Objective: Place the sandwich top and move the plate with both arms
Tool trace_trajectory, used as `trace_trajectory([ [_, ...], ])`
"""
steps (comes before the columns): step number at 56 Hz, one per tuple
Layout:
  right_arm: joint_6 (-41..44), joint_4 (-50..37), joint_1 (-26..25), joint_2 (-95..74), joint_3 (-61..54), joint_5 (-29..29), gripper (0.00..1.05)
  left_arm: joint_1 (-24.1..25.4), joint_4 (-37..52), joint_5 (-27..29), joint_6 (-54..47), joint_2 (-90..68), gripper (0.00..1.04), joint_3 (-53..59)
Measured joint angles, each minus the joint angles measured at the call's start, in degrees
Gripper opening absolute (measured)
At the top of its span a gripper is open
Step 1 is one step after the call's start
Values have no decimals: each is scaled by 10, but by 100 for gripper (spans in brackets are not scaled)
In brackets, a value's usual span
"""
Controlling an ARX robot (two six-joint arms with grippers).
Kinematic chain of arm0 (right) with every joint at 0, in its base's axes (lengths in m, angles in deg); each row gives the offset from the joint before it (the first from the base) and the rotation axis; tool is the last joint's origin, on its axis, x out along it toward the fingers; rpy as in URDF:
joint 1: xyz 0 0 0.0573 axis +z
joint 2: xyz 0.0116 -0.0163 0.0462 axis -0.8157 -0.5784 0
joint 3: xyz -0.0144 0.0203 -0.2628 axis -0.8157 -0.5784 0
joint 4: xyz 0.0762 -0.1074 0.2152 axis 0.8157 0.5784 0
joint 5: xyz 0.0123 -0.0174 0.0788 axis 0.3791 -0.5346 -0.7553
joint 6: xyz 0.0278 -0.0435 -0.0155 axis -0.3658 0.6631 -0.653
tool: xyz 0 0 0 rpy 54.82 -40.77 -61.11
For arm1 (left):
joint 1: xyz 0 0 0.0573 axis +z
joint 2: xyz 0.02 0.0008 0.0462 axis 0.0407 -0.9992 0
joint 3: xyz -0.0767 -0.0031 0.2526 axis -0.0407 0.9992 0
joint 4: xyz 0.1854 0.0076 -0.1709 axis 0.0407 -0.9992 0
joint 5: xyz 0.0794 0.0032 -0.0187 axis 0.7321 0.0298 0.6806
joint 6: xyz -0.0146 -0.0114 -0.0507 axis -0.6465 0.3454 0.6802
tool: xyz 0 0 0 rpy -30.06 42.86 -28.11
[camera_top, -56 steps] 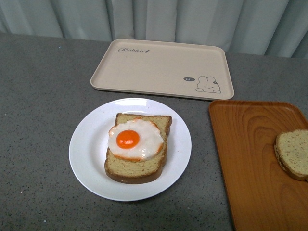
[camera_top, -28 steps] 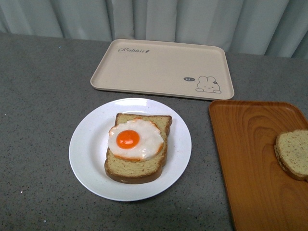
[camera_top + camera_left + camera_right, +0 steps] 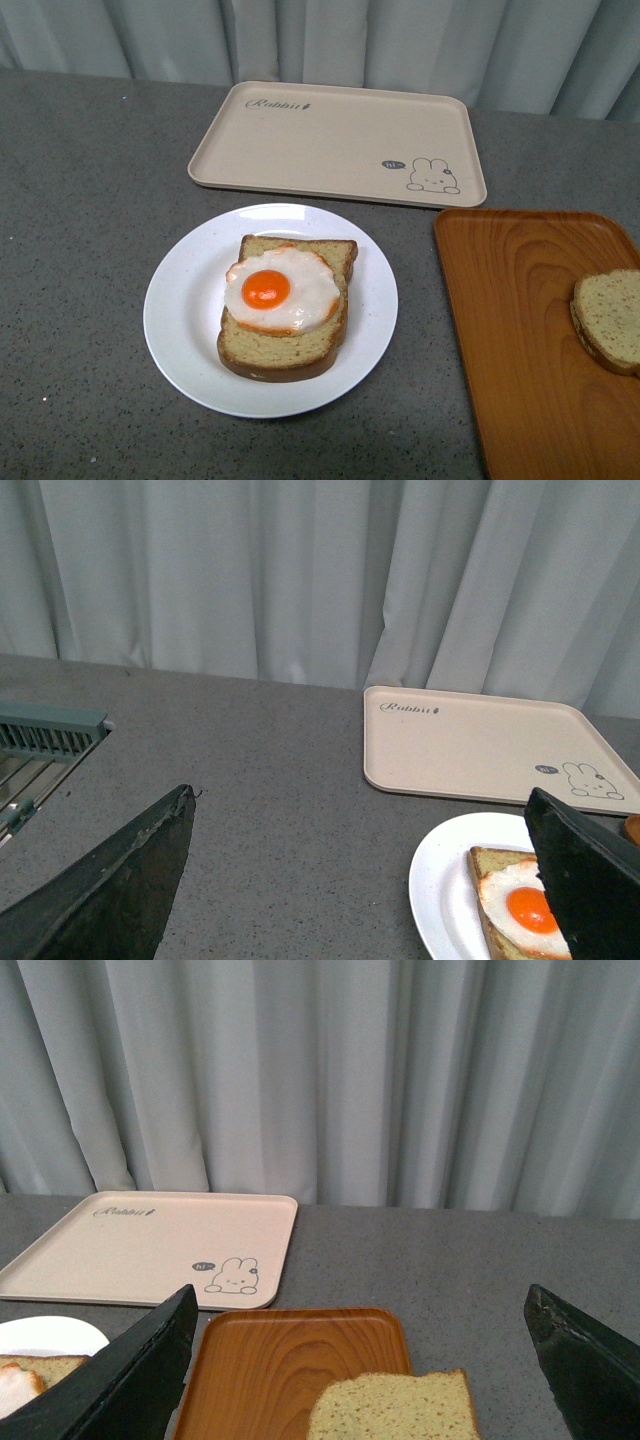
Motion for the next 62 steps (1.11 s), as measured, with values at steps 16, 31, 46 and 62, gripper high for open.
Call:
trace_trajectory([
  [16, 0, 0, 0, 0, 0, 0, 96, 0, 0, 0, 0, 0, 98, 0],
  [31, -39, -7, -29, -155, 24, 219, 96, 0, 0, 0, 0, 0, 98, 0],
  [46, -92, -183, -253, -491, 117, 40, 96, 0, 0, 0, -1, 0, 98, 0],
  [62, -101, -123, -372, -784, 275, -160, 96, 0, 0, 0, 0, 0, 98, 0],
])
